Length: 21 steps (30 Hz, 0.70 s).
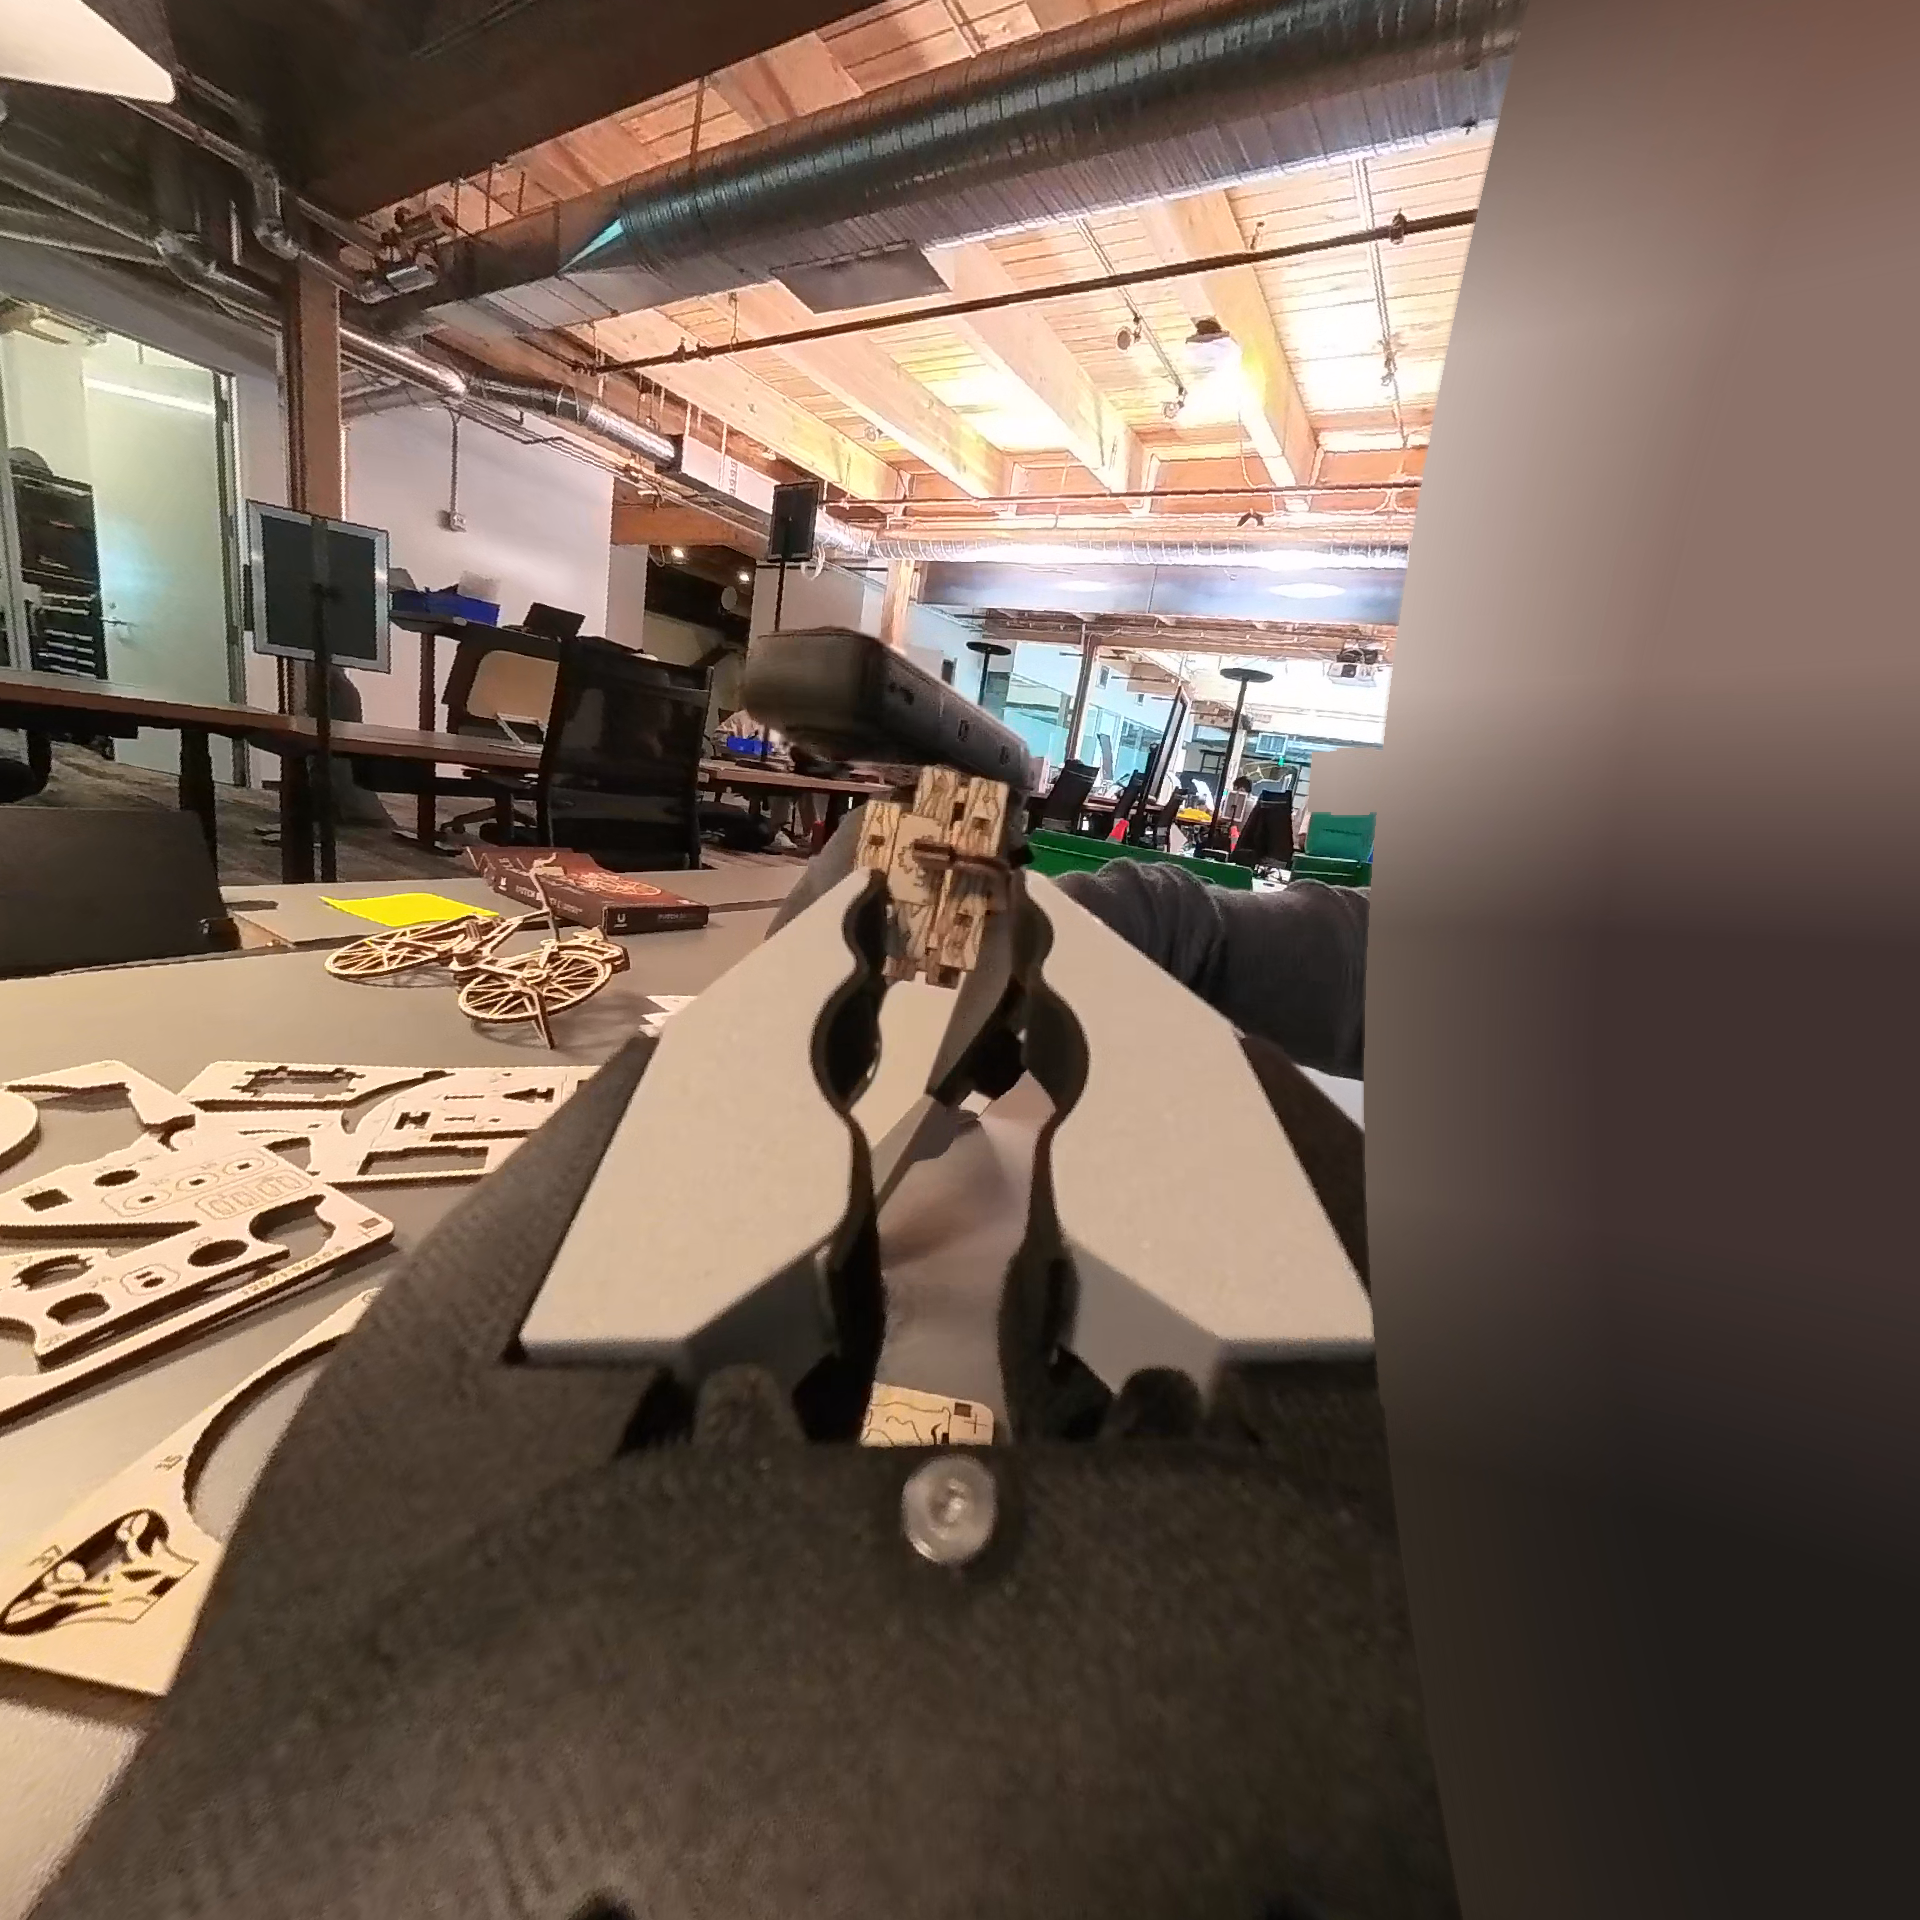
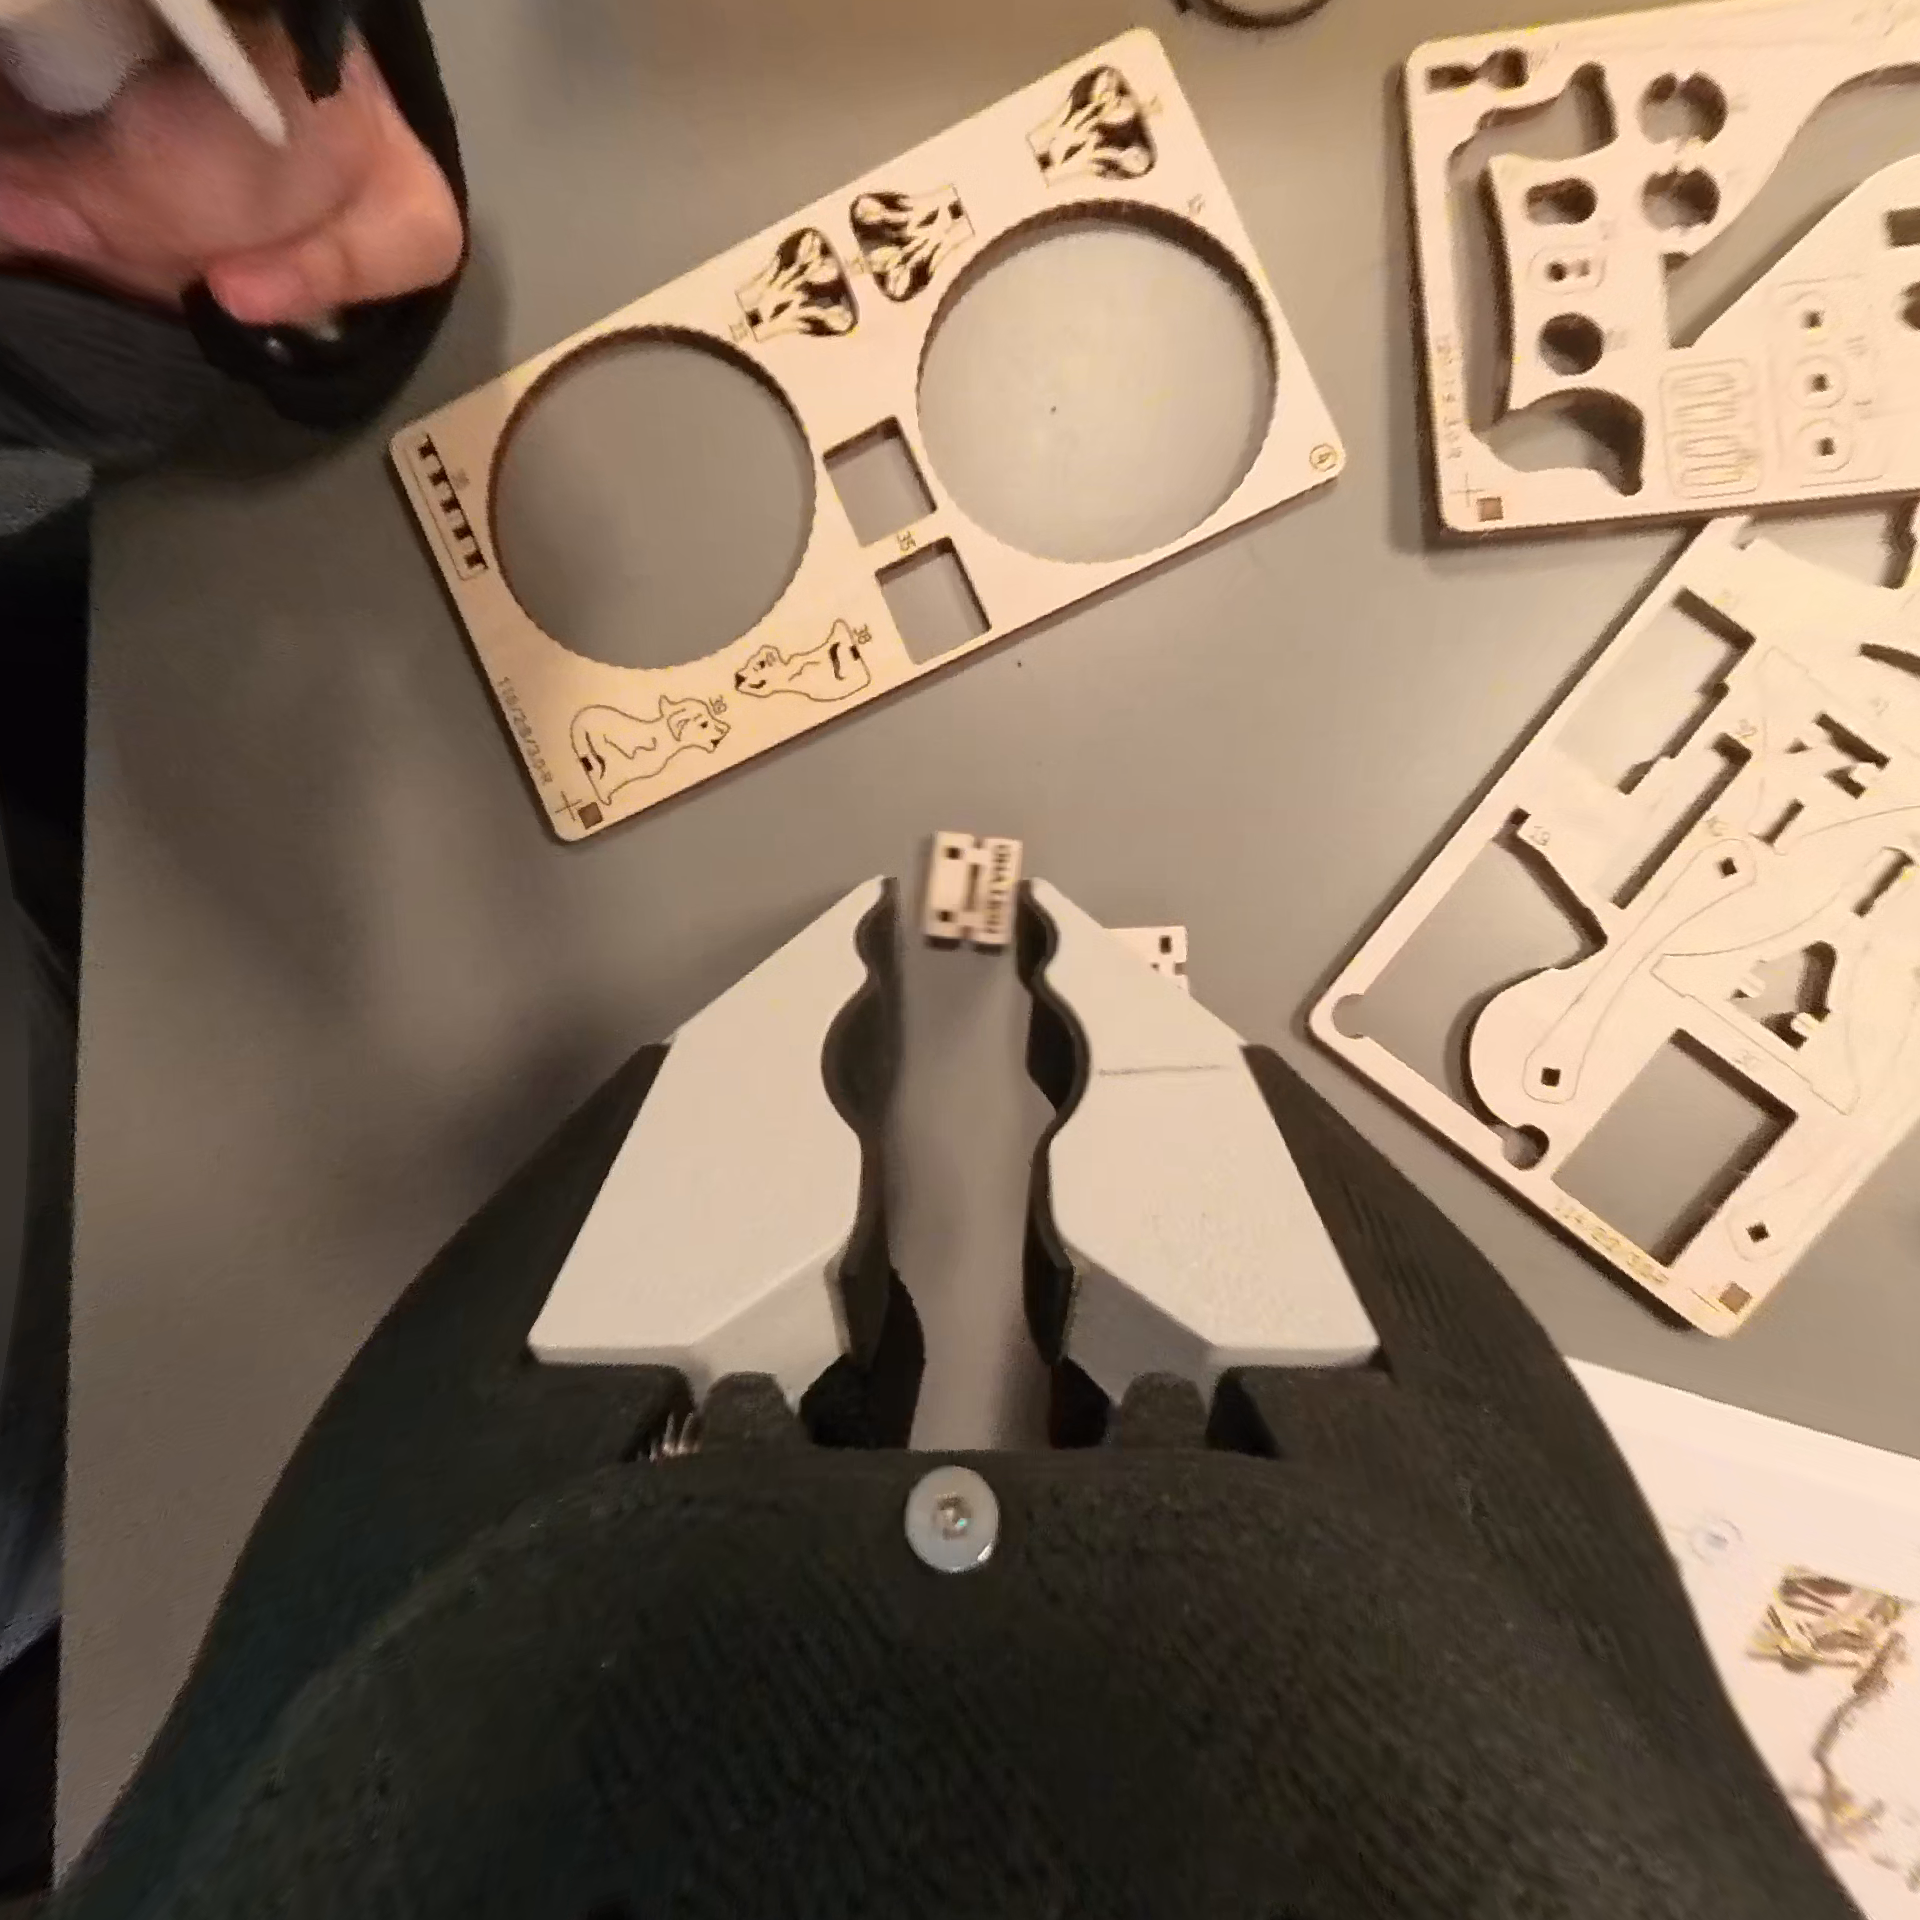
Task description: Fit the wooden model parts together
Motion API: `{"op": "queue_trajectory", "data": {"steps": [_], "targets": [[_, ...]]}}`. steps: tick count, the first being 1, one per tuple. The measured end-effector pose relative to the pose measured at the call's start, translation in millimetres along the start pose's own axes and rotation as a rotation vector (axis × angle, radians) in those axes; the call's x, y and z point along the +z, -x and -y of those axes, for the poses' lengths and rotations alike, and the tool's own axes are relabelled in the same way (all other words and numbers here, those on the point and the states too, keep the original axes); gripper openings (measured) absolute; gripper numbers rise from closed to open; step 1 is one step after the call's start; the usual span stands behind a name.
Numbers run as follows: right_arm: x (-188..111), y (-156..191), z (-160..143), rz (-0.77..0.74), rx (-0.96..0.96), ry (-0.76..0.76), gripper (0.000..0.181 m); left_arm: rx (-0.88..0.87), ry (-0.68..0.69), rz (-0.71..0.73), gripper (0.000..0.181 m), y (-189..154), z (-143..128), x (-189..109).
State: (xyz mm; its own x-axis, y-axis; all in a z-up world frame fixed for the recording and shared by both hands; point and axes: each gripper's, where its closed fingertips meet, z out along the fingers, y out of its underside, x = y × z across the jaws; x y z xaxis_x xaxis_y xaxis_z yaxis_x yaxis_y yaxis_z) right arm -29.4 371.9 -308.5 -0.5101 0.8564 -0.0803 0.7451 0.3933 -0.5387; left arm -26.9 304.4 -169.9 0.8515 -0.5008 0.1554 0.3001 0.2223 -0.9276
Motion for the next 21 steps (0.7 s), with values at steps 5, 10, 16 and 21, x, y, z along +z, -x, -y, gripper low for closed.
{"op": "queue_trajectory", "data": {"steps": [5, 10, 16, 21], "targets": [[-8.0, 2.7, 1.1, -0.067, -0.201, 0.024, 0.013, -0.008, -0.002, 0.005, 0.021, 1.5, 0.3, -0.5], [-29.0, -5.1, -2.3, -0.369, -0.853, 0.134, 0.012, -0.019, -0.023, 0.017, 0.021, 4.6, 3.4, -2.8], [-36.3, 4.3, -20.0, -0.453, -1.334, 0.304, 0.012, -0.022, -0.02, 0.017, 0.021, 4.7, 2.9, -2.6], [-44.4, 37.8, -18.3, -0.016, -0.684, 0.163, 0.0, -0.032, -0.022, 0.02, 0.021, 5.5, 3.2, -3.1]]}}
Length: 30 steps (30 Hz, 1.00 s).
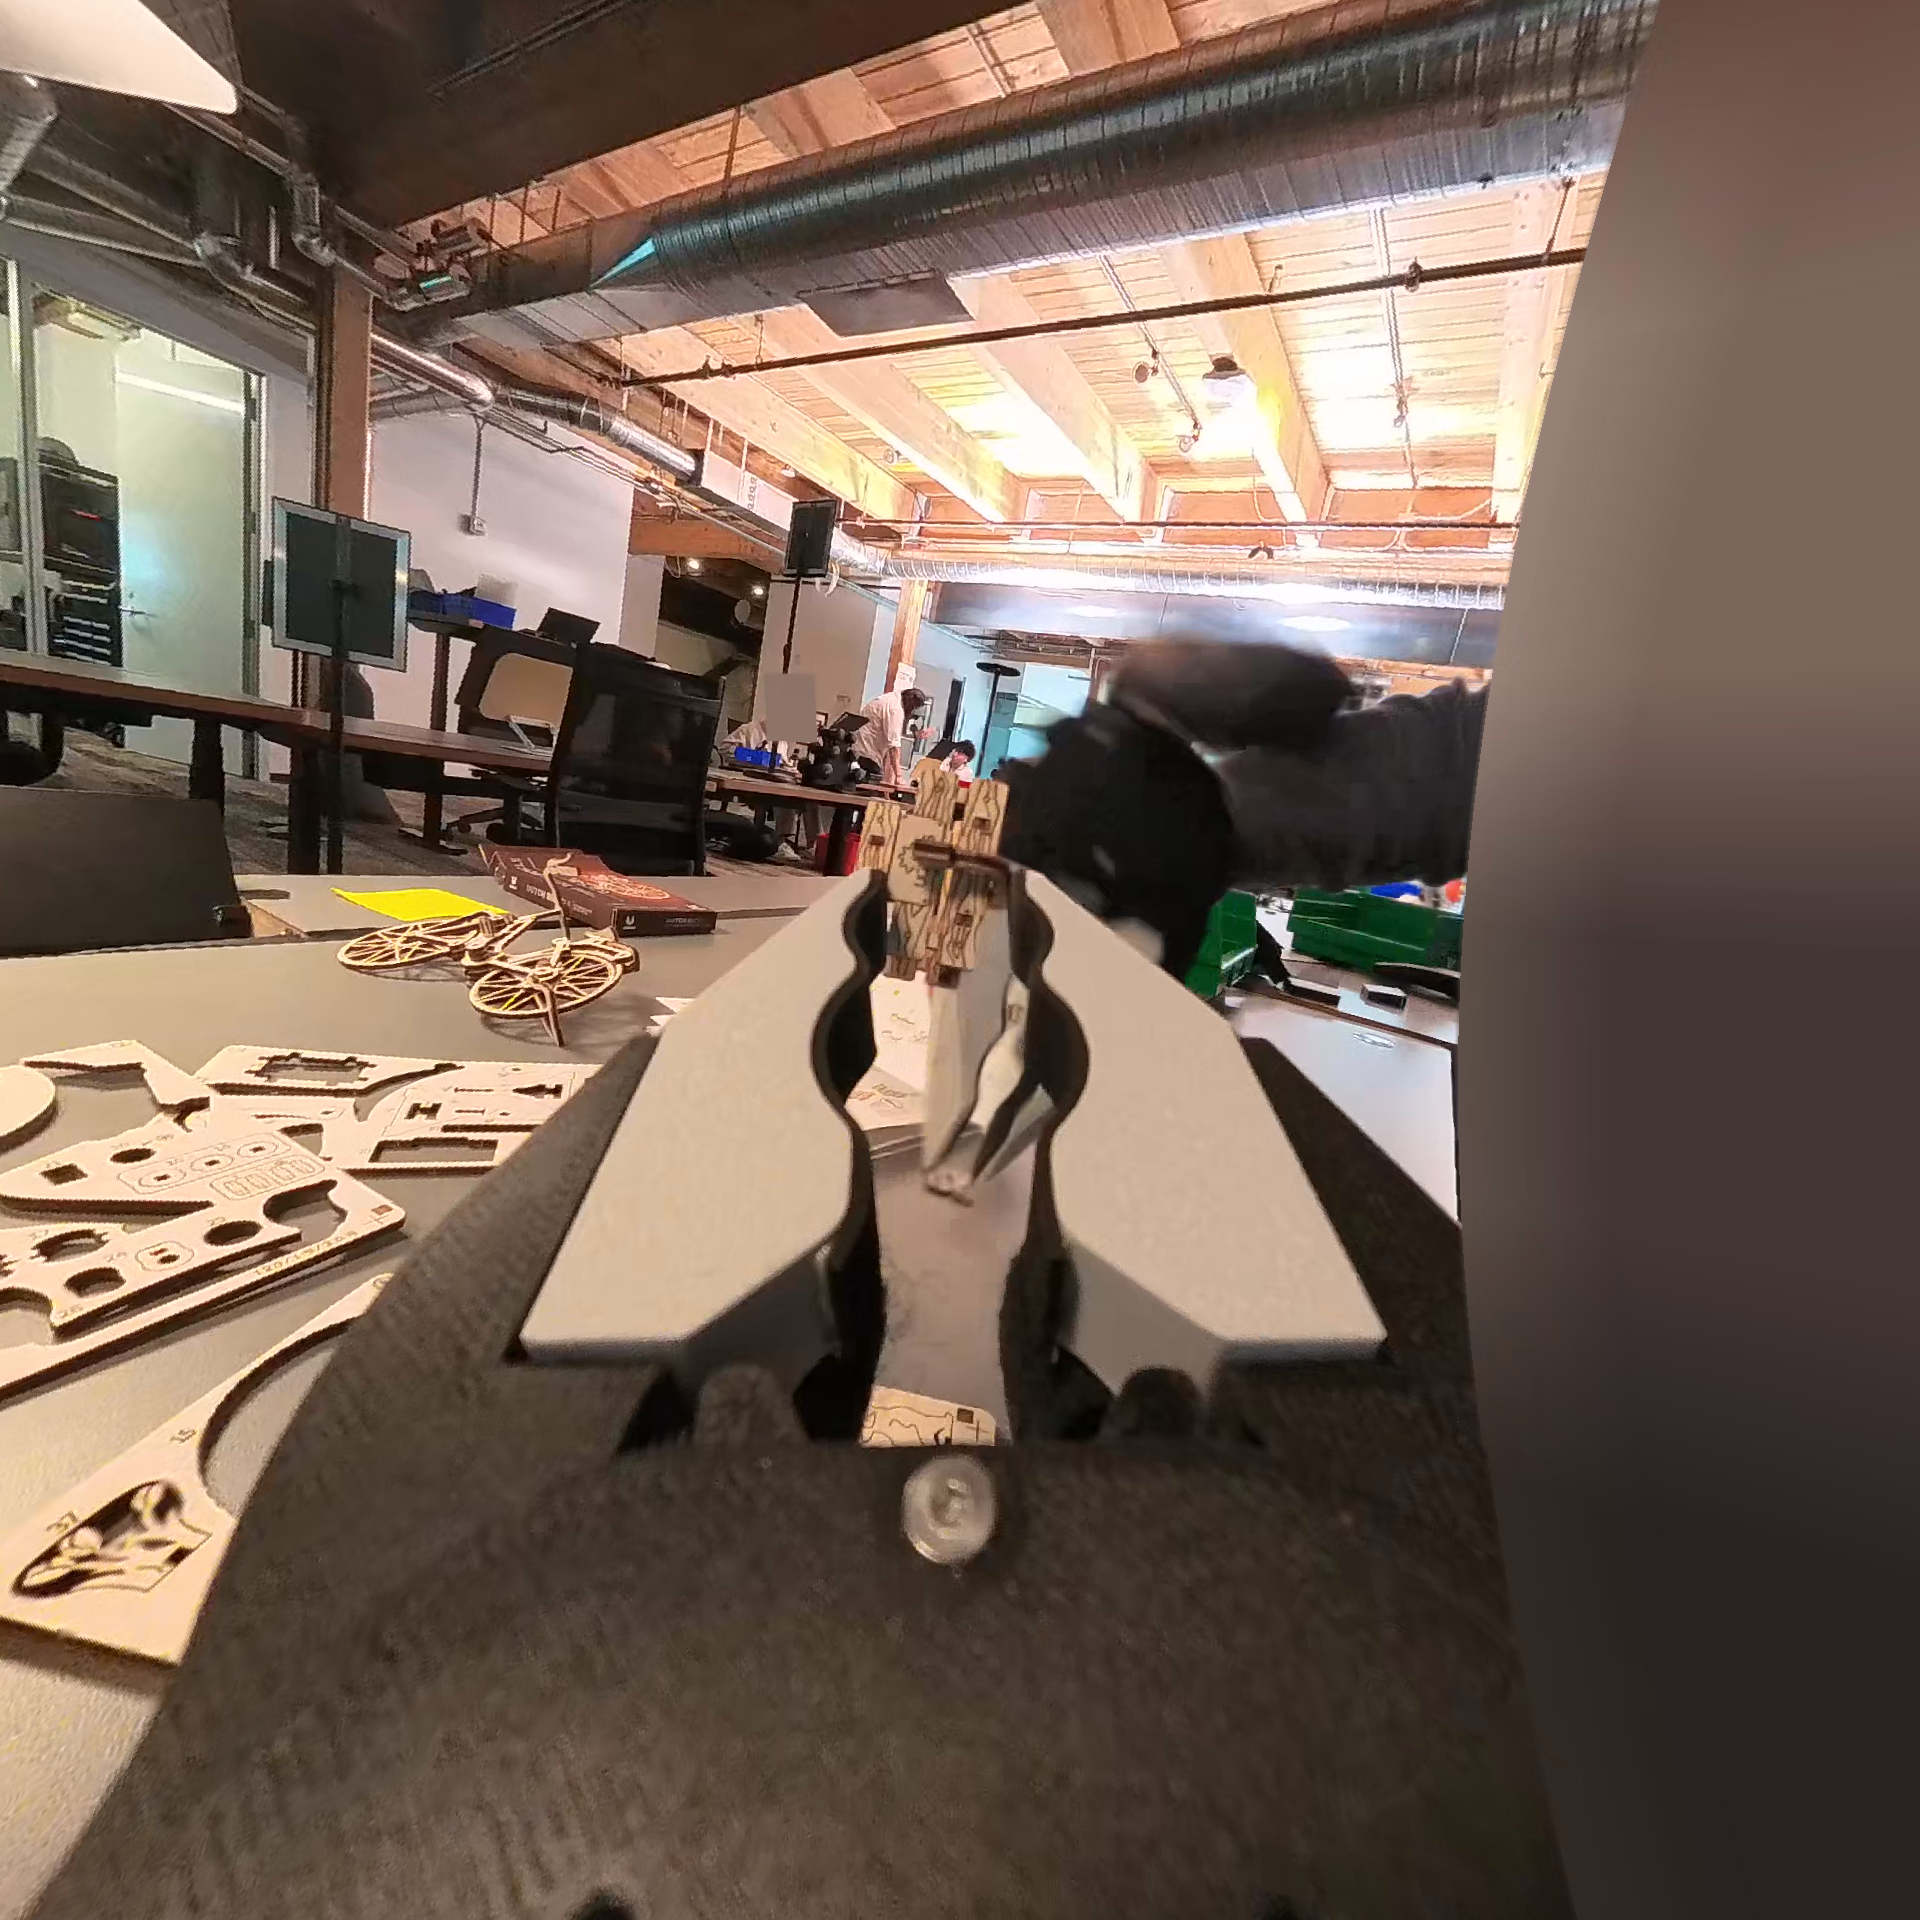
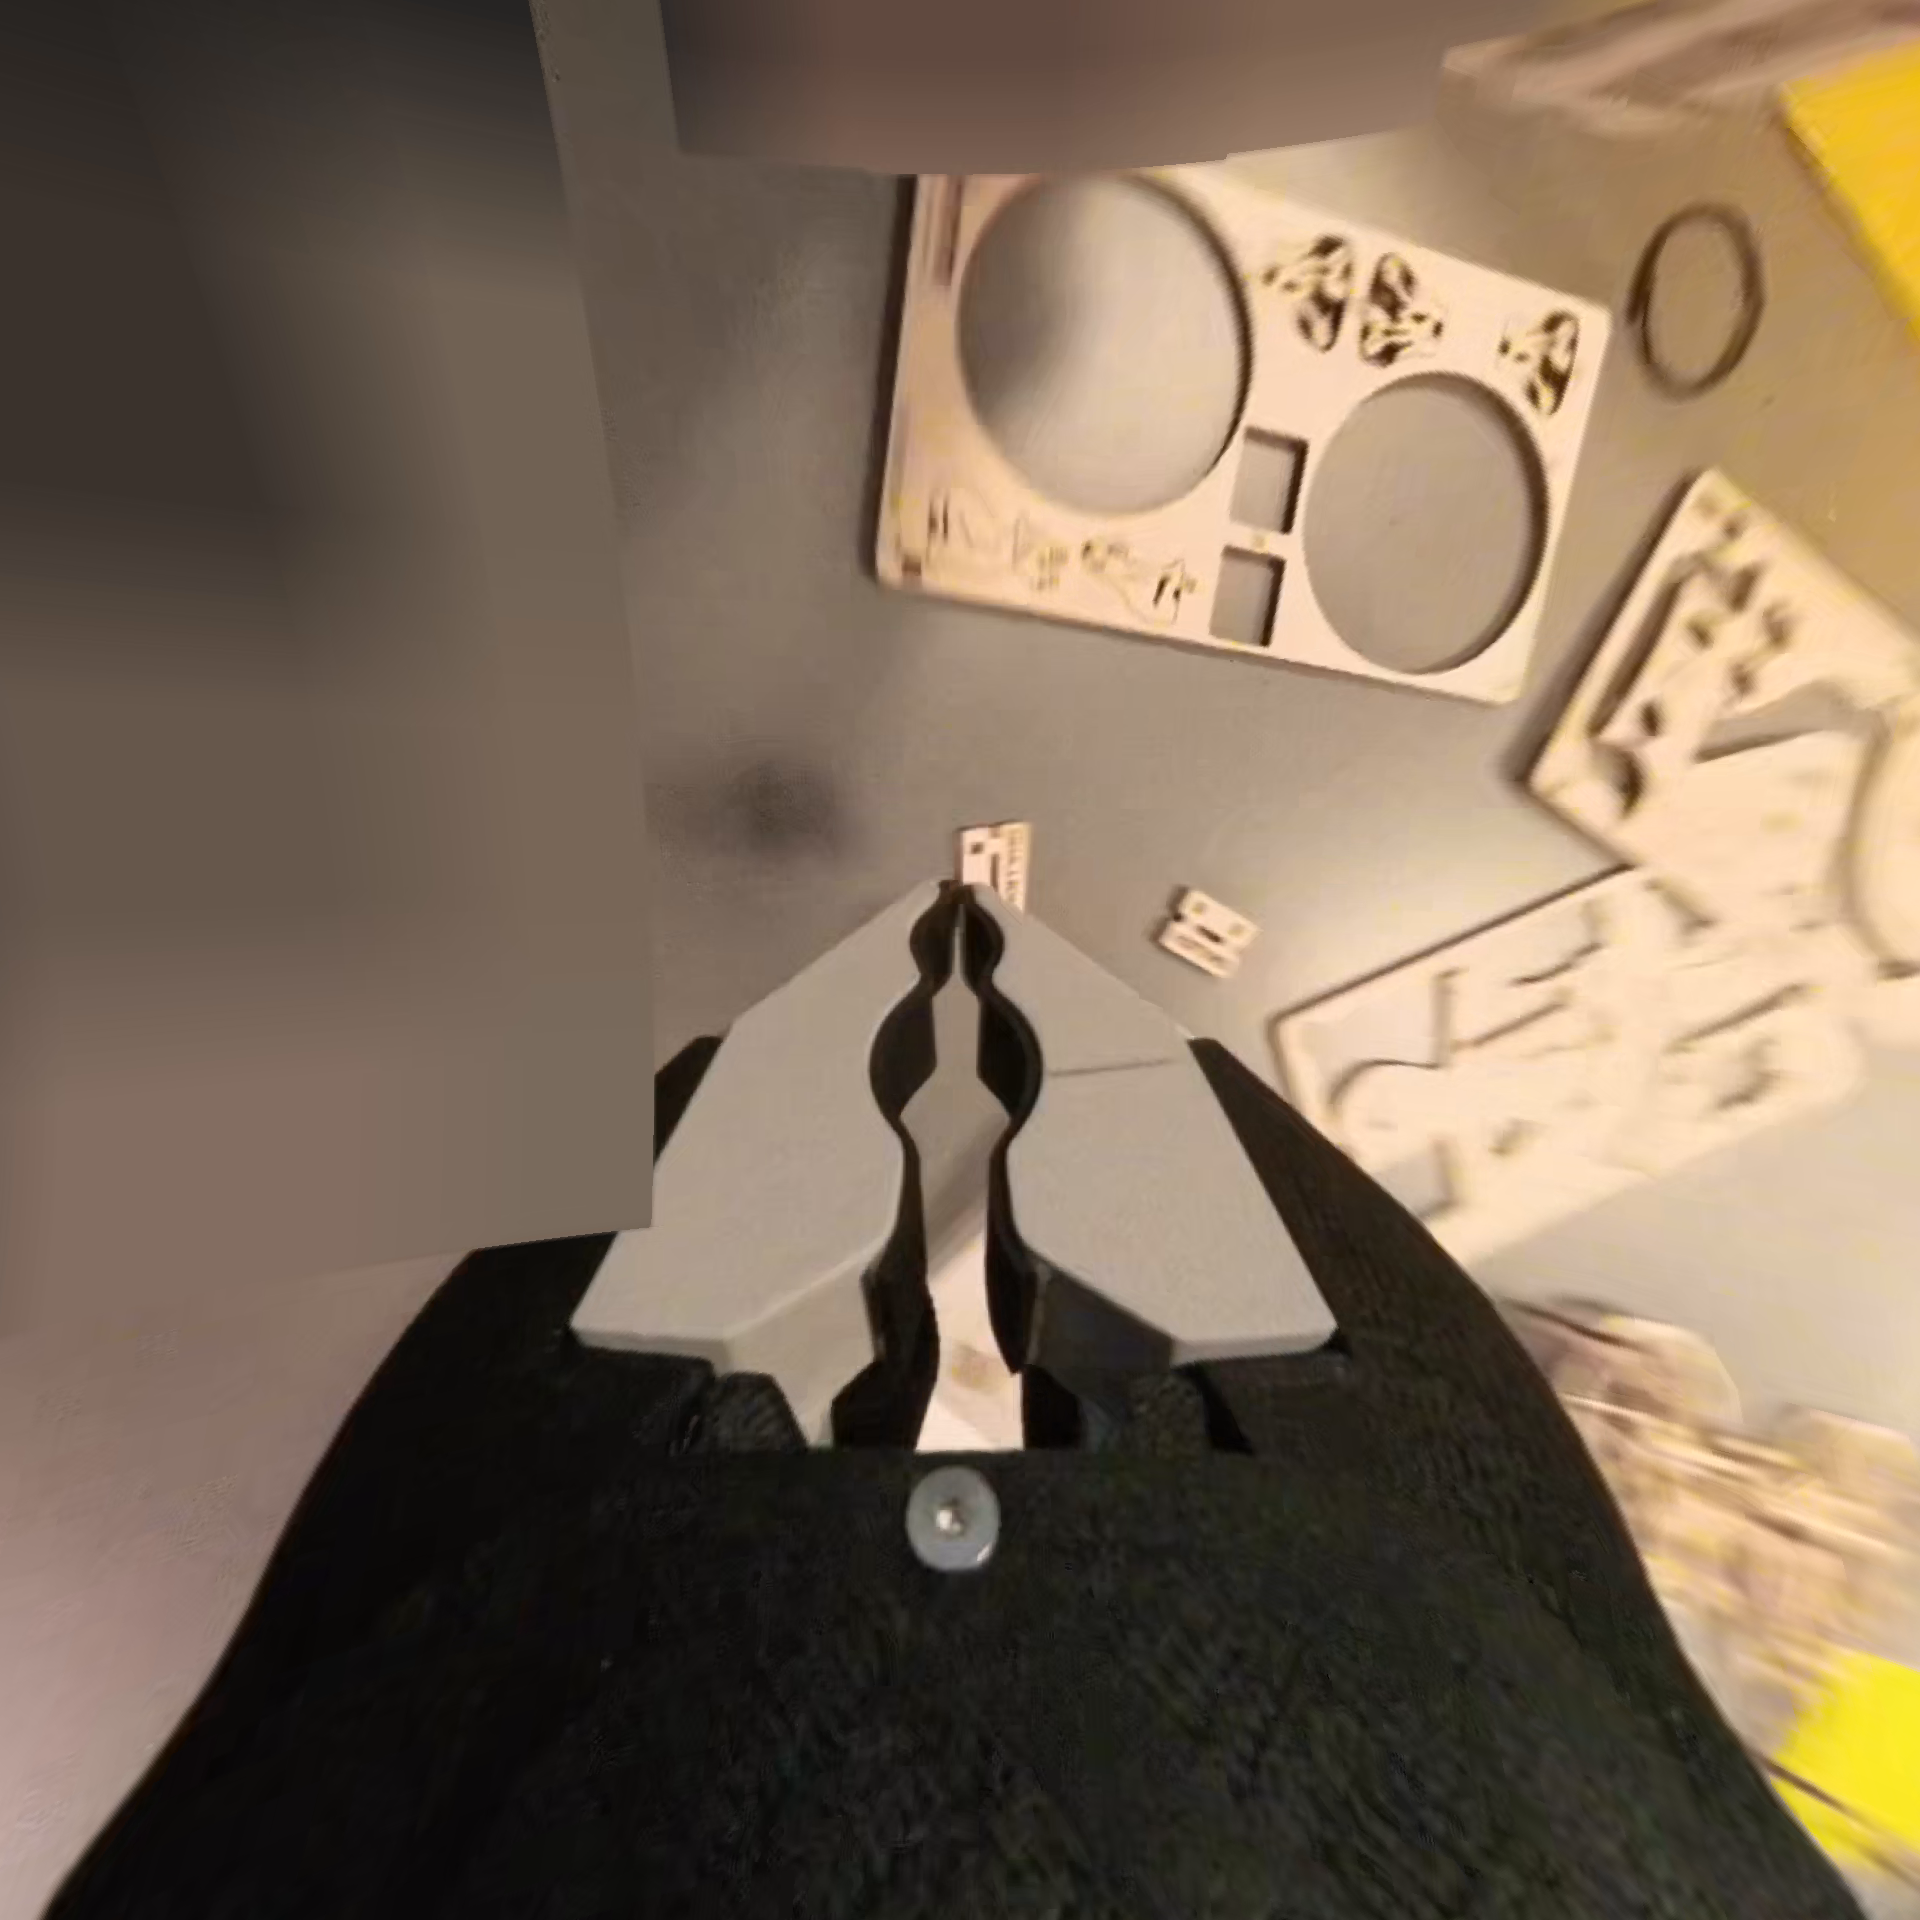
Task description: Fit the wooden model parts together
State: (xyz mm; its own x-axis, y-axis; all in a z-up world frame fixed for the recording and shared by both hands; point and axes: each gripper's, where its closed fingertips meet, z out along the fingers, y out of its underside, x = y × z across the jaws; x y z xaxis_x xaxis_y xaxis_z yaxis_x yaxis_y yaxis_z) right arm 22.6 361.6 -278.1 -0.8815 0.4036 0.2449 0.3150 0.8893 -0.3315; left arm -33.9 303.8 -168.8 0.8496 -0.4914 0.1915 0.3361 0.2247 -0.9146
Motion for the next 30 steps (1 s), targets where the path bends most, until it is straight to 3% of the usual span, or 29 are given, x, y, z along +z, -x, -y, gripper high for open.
{"op": "queue_trajectory", "data": {"steps": [3, 6, 8, 13, 17, 20, 23, 26, 28, 30], "targets": [[-22.5, -19.5, 18.0, 0.108, 0.391, -0.233, 0.0, 0.023, 0.124, 0.117, 0.021, 18.0, -15.1, 1.0], [-25.6, -28.0, 2.8, 0.095, 0.524, -0.229, 0.002, 0.17, 0.503, 0.242, 0.021, 37.9, -52.5, -5.1], [-17.8, -23.1, -5.8, 0.084, 0.562, -0.181, 0.015, 0.23, 0.674, 0.275, 0.021, 47.8, -64.9, -9.8], [10.6, -23.3, 10.0, 0.0, 0.67, -0.245, 0.035, 0.234, 0.599, 0.238, 0.021, 43.3, -48.2, -3.9], [30.5, -25.5, 18.2, 0.012, 0.68, -0.274, 0.033, 0.114, 0.448, 0.169, 0.021, 25.9, -27.4, -5.8], [41.4, -24.8, 21.2, 0.057, 0.695, -0.265, 0.029, 0.085, 0.451, 0.214, 0.021, 29.3, -25.1, -16.5], [47.0, -24.8, 20.6, 0.025, 0.627, -0.217, 0.013, 0.092, 0.469, 0.245, 0.021, 28.9, -25.7, -24.0], [45.4, -24.3, 19.8, -0.053, 0.442, -0.158, 0.012, 0.075, 0.463, 0.251, 0.021, 25.5, -25.8, -26.2], [38.6, -29.4, 12.7, -0.196, 0.177, -0.066, 0.012, 0.065, 0.462, 0.249, 0.021, 23.0, -27.9, -26.6], [26.8, -38.6, 0.6, -0.375, -0.22, 0.107, 0.012, 0.064, 0.466, 0.251, 0.021, 21.6, -30.4, -26.7]]}}
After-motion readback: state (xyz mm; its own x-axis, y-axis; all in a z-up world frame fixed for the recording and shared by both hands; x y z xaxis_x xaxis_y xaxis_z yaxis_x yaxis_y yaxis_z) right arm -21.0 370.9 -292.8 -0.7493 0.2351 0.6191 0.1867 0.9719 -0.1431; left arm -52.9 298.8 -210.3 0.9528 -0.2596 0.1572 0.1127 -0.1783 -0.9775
